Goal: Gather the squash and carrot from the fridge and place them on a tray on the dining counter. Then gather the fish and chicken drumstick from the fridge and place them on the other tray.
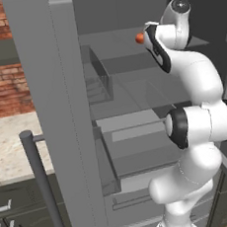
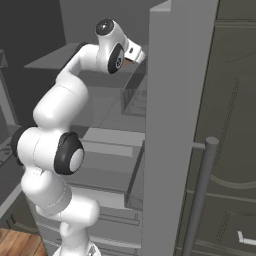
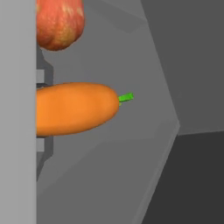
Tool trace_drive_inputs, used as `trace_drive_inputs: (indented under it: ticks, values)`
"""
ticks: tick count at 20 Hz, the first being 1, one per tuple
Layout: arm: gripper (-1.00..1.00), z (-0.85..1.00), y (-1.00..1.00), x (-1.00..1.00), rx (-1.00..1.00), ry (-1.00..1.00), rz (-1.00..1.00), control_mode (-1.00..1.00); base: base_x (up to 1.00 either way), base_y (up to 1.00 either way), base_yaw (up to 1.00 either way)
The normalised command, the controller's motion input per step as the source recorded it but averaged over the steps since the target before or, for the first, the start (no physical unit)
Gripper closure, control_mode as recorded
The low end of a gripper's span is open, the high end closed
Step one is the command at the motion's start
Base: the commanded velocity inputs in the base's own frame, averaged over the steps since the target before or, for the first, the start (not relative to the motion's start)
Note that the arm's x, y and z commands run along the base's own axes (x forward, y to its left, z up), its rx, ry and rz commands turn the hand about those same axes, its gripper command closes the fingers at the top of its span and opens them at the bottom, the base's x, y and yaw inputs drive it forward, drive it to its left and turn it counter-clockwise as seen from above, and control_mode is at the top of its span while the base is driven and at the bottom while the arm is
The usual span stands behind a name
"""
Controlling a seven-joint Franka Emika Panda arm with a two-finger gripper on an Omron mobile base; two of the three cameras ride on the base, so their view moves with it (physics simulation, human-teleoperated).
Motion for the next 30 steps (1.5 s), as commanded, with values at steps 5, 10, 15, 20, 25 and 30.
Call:
trace_drive_inputs:
  ticks: [5, 10, 15, 20, 25, 30]
  values:
    - [1.00, 0.27, 0.09, -0.49, 0.00, 0.00, -0.02, -1.00, 0.00, 0.00, 0.00]
    - [1.00, 0.01, 0.36, -0.84, -0.09, -0.06, -0.05, -1.00, 0.00, 0.00, 0.00]
    - [1.00, -0.01, 0.43, -0.88, -0.03, -0.02, -0.03, -1.00, 0.00, 0.00, 0.00]
    - [1.00, -0.07, 0.45, -0.93, 0.01, 0.00, 0.00, -1.00, 0.00, 0.00, 0.00]
    - [1.00, 0.00, 0.38, -0.91, 0.04, 0.00, 0.00, -1.00, 0.00, 0.00, 0.00]
    - [1.00, 0.00, 0.29, -0.83, 0.05, 0.01, 0.00, -1.00, 0.00, 0.00, 0.00]
